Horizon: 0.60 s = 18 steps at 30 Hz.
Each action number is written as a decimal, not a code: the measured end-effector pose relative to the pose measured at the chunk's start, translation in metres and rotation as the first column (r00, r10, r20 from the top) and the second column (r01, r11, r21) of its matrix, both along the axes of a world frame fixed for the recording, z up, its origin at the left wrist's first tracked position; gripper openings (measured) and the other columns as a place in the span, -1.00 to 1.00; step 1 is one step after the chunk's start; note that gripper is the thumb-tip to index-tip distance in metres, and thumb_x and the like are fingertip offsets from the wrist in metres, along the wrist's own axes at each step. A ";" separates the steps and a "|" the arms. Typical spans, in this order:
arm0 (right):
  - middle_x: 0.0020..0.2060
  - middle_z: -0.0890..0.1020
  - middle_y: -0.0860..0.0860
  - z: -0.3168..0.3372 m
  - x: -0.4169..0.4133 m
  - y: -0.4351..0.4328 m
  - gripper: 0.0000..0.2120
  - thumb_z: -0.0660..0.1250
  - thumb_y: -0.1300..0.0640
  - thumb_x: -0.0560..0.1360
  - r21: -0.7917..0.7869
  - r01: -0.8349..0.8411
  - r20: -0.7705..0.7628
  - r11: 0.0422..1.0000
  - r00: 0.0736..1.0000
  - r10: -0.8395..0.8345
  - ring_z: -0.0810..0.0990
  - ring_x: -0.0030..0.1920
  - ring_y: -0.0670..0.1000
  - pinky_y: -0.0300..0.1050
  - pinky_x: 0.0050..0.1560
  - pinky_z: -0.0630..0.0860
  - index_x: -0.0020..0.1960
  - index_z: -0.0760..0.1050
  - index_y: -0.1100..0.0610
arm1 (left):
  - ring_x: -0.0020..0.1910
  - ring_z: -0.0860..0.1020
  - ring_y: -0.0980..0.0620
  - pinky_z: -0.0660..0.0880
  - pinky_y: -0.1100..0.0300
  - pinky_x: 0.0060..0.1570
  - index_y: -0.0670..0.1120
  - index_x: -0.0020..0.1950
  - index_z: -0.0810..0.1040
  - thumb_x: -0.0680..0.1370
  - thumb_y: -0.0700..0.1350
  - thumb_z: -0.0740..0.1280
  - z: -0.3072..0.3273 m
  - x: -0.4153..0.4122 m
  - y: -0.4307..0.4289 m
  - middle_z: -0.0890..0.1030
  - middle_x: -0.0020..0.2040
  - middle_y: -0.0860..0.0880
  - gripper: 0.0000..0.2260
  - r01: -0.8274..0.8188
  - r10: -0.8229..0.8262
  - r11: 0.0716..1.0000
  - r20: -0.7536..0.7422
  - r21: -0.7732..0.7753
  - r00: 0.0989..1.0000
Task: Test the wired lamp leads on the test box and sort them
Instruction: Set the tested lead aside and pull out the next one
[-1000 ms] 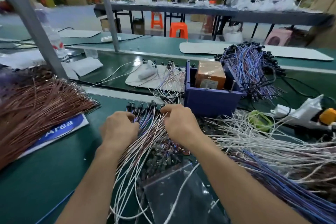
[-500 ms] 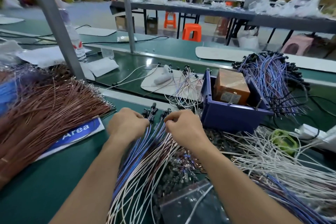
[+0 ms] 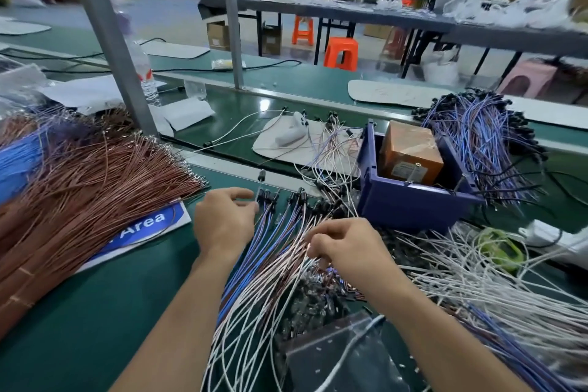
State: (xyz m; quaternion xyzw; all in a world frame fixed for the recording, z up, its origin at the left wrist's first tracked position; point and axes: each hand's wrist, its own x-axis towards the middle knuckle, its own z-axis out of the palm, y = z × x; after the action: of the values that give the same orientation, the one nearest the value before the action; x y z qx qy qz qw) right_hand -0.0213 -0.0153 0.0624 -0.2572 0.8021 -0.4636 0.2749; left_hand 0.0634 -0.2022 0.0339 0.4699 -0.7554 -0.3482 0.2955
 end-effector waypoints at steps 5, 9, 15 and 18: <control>-0.16 0.76 0.02 0.015 0.017 -0.009 -0.79 0.33 0.03 0.63 -0.259 0.104 0.202 0.960 0.978 -0.051 0.66 -0.20 -0.02 -0.07 -0.11 0.59 -0.10 0.72 -0.04 | -0.23 0.69 0.22 0.65 0.21 -0.08 0.09 -0.12 0.77 0.44 -0.16 0.56 0.024 0.000 0.028 0.73 -0.24 0.15 -0.87 0.220 -0.228 0.974 -0.249 -0.061 0.941; -0.16 0.76 0.00 0.032 0.021 -0.009 -0.73 0.23 0.06 0.70 -0.390 0.354 0.350 0.850 0.911 -0.219 0.73 -0.13 -0.06 -0.11 -0.11 0.66 -0.03 0.67 0.07 | -0.22 0.72 0.02 0.62 0.21 -0.15 -0.08 -0.11 0.78 0.42 -0.38 0.52 0.040 -0.002 0.069 0.76 -0.19 -0.09 -0.79 0.664 -0.490 0.708 -0.509 0.241 0.708; -0.29 0.72 0.16 0.050 0.008 0.058 -0.71 0.20 0.13 0.71 -0.472 0.751 0.718 0.461 0.631 -0.294 0.74 -0.24 0.11 0.00 -0.19 0.70 0.00 0.61 0.27 | -0.32 0.56 0.05 0.53 0.25 -0.28 -0.09 -0.08 0.79 0.47 -0.32 0.51 0.039 0.017 0.087 0.72 -0.23 -0.16 -0.85 0.730 -0.643 0.528 -0.356 0.434 0.678; -0.48 0.51 0.03 0.049 0.000 0.100 -0.71 0.18 0.15 0.71 -0.498 0.763 0.707 0.412 0.633 -0.316 0.53 -0.45 0.01 -0.16 -0.43 0.48 -0.05 0.58 0.25 | -0.30 0.56 0.09 0.55 0.28 -0.25 -0.07 -0.14 0.79 0.49 -0.28 0.52 0.040 0.030 0.087 0.74 -0.22 -0.15 -0.88 0.704 -0.691 0.581 -0.211 0.408 0.692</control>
State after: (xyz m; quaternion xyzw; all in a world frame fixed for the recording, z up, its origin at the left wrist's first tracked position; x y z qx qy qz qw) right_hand -0.0209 0.0846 0.1112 0.0715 0.4582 -0.8705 0.1650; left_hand 0.0934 -0.1149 0.0742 0.1861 -0.7695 -0.6103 0.0261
